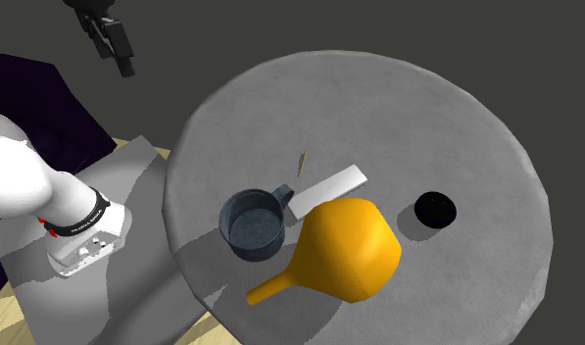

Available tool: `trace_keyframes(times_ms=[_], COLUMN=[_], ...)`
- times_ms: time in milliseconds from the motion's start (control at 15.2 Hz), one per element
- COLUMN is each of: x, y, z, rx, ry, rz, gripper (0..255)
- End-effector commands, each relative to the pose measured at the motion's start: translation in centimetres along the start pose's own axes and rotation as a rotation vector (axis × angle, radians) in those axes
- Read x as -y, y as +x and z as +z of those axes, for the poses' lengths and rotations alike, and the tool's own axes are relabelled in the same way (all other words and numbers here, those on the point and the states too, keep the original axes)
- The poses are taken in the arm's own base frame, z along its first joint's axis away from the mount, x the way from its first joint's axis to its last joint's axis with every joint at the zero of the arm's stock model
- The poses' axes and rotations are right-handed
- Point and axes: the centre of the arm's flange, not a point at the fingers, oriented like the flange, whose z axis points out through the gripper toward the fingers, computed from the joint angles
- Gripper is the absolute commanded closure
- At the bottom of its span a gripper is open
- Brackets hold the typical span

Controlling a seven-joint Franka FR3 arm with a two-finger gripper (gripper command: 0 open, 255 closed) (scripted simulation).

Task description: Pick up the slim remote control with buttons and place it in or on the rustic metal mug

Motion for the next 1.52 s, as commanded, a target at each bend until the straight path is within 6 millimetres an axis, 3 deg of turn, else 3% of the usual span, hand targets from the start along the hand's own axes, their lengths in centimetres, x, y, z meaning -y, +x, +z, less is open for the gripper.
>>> trace_keyframes(times_ms=[0,1452], x=[0.0,-24.8], y=[0.0,10.8], z=[0.0,9.9], rx=[0.000,-0.101], ry=[0.000,0.032], rz=[0.000,0.054], gripper=[0,0])
